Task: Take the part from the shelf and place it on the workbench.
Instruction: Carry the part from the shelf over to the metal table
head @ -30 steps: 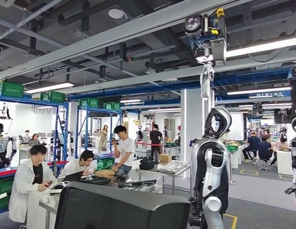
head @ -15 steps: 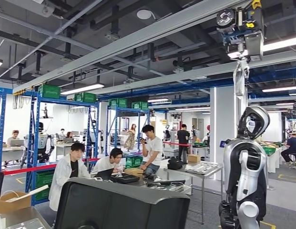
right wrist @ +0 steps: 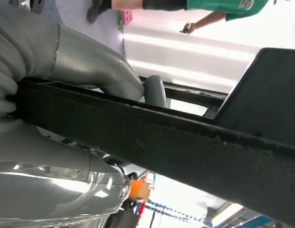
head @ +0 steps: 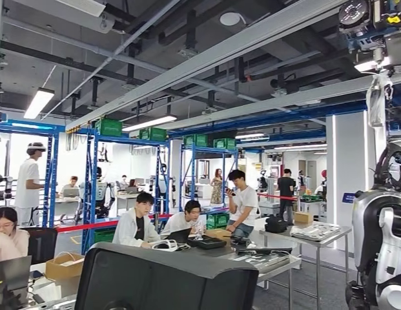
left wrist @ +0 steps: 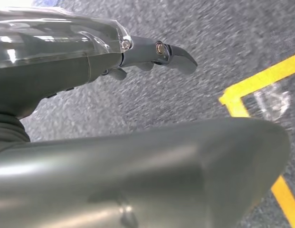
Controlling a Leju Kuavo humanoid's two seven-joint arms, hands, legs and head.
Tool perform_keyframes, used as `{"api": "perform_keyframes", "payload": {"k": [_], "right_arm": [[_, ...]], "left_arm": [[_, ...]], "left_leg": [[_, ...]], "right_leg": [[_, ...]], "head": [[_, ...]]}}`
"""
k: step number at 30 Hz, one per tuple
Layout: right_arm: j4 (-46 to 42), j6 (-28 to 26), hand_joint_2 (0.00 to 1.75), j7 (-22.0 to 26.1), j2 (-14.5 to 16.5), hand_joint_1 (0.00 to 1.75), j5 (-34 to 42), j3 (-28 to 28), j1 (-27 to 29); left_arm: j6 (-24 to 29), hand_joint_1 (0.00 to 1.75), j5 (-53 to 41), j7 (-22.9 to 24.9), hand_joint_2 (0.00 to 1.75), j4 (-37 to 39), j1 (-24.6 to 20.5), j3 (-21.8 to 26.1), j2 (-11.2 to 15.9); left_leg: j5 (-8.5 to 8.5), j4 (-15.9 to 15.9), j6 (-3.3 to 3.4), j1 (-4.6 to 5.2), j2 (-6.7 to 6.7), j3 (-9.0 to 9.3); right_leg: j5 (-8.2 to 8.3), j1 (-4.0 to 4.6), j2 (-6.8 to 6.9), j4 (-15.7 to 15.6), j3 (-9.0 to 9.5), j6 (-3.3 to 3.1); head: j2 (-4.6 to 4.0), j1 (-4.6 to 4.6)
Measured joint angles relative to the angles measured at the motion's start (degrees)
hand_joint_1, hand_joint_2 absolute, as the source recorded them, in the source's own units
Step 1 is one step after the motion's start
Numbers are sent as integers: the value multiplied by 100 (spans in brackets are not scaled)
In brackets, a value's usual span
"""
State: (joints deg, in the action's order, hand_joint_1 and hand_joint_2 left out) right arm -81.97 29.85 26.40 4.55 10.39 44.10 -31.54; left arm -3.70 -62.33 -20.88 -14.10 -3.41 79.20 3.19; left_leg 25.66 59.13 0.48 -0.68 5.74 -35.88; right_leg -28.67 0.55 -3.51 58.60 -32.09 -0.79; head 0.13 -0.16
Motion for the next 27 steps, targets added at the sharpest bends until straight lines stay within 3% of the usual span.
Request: {"api": "perform_keyframes", "payload": {"k": [2, 4, 6, 8, 9, 10, 12, 14, 17, 19, 21, 23, 24, 25, 27], "right_arm": [[-9, 1, 175, -3, 14, 175, 6, 5, -6], [-22, 1, 175, -4, 33, 175, 16, 7, -12], [-26, 1, 175, -6, 39, 175, 22, 8, -7], [-25, -1, 175, -10, 39, 175, 27, 11, 14], [-24, -1, 175, -12, 39, 175, 30, 13, 21], [-24, -2, 175, -13, 39, 175, 34, 14, 26], [-26, -2, 175, -13, 39, 175, 40, 14, 22], [-27, -2, 175, -20, 38, 175, 44, 14, 16], [-29, -2, 175, -35, 37, 175, 51, 15, 16], [-38, -2, 175, -37, 36, 175, 58, 16, 11], [-45, -2, 175, -37, 23, 175, 63, 16, 15], [-45, -2, 175, -37, 5, 175, 66, 16, 35], [-45, -2, 175, -37, 0, 175, 66, 16, 45], [-46, -2, 175, -37, -2, 175, 67, 16, 50], [-51, -2, 175, -37, -3, 175, 68, 16, 41]], "left_arm": [[-7, 0, -6, 7, 175, 0, 37, 7, -5], [-11, 0, -10, 9, 175, 0, 46, 17, -11], [-11, 0, -10, 9, 175, 0, 20, 25, -13], [-13, 0, -12, 10, 175, 0, 11, 30, -13], [-14, 0, -14, 13, 175, 0, 18, 31, -13], [-15, 0, -15, 17, 175, 0, 27, 32, -13], [-18, 0, -22, 28, 175, 1, 29, 33, -23], [-24, 0, -27, 36, 175, 1, 10, 33, -37], [-39, 0, -34, 39, 175, 1, 25, 35, -39], [-42, 0, -36, 37, 175, 1, 37, 36, -32], [-39, 0, -36, 33, 175, 0, 24, 36, -22], [-39, 0, -36, 31, 175, 0, 12, 36, -16], [-40, 0, -36, 31, 175, 0, 11, 37, -15], [-41, 0, -37, 31, 175, 0, 13, 37, -15], [-44, 0, -40, 31, 175, 1, 12, 36, -25]], "left_leg": [[1, 3, -49, -6, -19, -28], [189, 250, -90, 5, -241, -141], [546, 923, -143, -13, -429, -455], [734, 1499, -202, -62, -475, -722], [680, 1507, -232, -92, -496, -717], [536, 1300, -262, -122, -529, -602], [205, 555, -321, -149, -734, -203], [84, 120, -268, -136, -891, 5], [100, 97, -109, -99, -782, -18], [91, 91, -41, -88, -690, -13], [86, 88, 13, -65, -590, -11], [84, 88, 50, -17, -459, -8], [83, 88, 61, 8, -389, -4], [81, 88, 68, 27, -318, 3], [78, 86, 72, 38, -189, 13]], "right_leg": [[23, -18, 100, -80, 30, -20], [64, -41, 219, -159, 66, -56], [71, -39, 357, -176, 72, -70], [63, -41, 498, -174, 66, -64], [56, -45, 558, -171, 66, -53], [43, -51, 613, -166, 72, -34], [-6, -51, 712, -122, 79, 43], [-58, -24, 793, -61, 72, 124], [-99, -32, 889, -47, 91, 188], [-280, -71, 732, 167, 20, 218], [-630, -82, 490, 823, -274, 206], [-848, -63, 405, 1517, -633, 155], [-810, -44, 385, 1626, -715, 116], [-653, -14, 358, 1484, -681, 65], [-215, 63, 191, 773, -409, -49]], "head": [[0, 0], [0, 0], [0, 0], [0, 1], [0, 1], [0, 1], [0, 1], [0, -5], [0, -12], [0, -12], [0, -11], [0, -12], [0, -12], [0, -13], [0, -12]]}}
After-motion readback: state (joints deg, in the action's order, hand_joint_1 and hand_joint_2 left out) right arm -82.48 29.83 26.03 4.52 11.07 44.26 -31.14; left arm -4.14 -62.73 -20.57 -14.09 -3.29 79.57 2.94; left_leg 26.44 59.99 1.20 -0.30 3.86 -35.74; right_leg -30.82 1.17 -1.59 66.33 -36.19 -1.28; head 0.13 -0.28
